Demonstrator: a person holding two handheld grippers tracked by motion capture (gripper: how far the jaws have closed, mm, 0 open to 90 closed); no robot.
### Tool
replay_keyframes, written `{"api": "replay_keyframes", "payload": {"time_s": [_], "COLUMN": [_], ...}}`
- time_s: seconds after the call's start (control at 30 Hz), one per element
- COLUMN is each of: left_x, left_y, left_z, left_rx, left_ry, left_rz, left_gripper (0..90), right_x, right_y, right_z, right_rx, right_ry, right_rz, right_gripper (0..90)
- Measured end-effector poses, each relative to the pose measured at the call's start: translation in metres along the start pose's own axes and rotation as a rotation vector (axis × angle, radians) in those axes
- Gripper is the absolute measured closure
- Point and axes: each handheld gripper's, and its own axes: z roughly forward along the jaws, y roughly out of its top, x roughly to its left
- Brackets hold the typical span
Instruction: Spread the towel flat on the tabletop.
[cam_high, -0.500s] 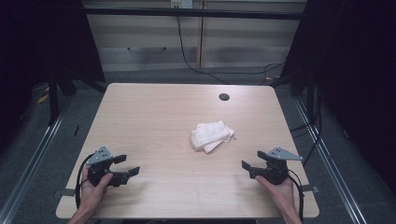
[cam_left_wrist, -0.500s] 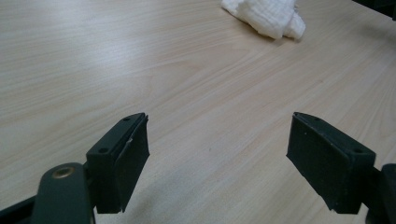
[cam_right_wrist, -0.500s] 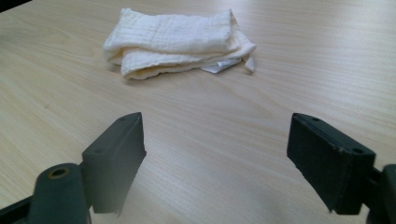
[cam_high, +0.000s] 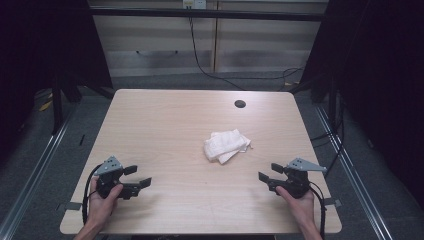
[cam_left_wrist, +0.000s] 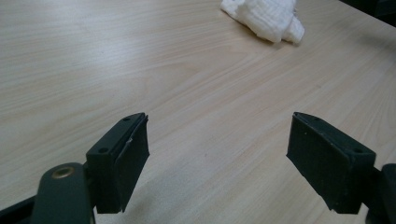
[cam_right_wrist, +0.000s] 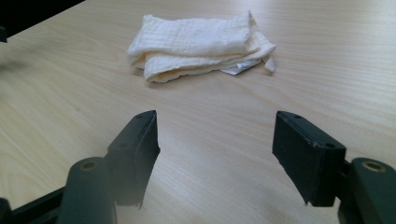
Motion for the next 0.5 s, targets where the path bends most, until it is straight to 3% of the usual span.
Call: {"api": "replay_keyframes", "payload": {"time_s": [0.13, 0.33, 0.5], "left_x": [-0.001, -0.003, -0.004], "left_y": [-0.001, -0.002, -0.001], "left_z": [-0.001, -0.001, 0.001], "left_rx": [0.003, -0.011, -0.002], "left_ry": [0.005, 0.018, 0.026], "left_rz": [-0.004, -0.031, -0.02], "left_gripper": [19.4, 17.4, 17.4], "right_x": [0.005, 0.012, 0.013], "right_y": [0.006, 0.014, 0.024], "right_z": [0.002, 0.001, 0.011], "right_rx": [0.062, 0.052, 0.071], "right_ry": [0.002, 0.036, 0.063], "right_rz": [-0.036, -0.03, -0.051], "right_gripper": [32.7, 30.2, 31.2]}}
